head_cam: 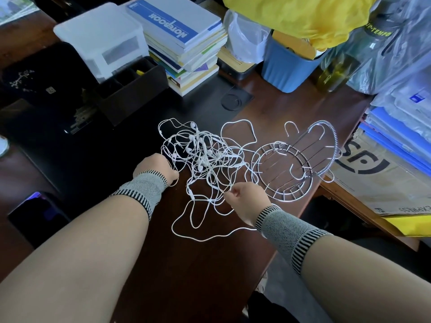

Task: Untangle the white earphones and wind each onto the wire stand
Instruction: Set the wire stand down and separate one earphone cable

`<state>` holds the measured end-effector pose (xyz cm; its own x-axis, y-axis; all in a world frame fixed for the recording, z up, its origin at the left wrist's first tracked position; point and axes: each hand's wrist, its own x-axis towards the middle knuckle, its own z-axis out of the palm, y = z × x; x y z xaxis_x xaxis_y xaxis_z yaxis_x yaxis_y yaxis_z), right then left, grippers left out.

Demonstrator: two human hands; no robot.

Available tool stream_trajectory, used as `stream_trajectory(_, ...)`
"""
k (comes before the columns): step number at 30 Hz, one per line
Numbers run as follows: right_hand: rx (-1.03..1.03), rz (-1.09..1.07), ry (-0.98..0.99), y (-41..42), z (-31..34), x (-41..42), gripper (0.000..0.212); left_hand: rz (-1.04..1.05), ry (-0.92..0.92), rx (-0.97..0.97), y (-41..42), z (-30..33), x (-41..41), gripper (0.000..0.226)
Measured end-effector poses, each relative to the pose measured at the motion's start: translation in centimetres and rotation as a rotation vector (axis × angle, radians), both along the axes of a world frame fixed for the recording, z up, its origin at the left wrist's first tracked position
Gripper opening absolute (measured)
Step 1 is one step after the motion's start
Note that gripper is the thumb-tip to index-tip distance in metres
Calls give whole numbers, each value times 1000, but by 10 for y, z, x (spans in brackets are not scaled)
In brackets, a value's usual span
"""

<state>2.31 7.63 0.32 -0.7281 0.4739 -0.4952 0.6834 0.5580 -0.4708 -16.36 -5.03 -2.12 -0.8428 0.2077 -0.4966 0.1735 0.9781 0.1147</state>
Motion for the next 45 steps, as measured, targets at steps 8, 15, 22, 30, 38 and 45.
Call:
stream_trajectory(8, -23, -19, 30, -5, 5, -3, 25, 208, -52, 513, -28, 21, 11, 14)
stream_trajectory(15, -780, -619, 204, -7, 31, -17, 33, -24, -238, 722, 7, 67, 46, 8)
stream_trajectory(22, -933, -772, 295, 6, 46, 6, 16, -306, -413, 665, 41, 71, 87, 13)
stream_trajectory(30, -816, -822, 482, 30, 57, 47, 15, -265, -338, 704, 61, 84, 101, 10)
stream_trajectory(38, -473, -666, 650, 40, 86, 78, 15, -335, -361, 859, 83, 127, 118, 11)
stream_trajectory(45, -370, -564, 780, 52, 120, 90, 15, -457, -409, 905, 112, 177, 144, 23)
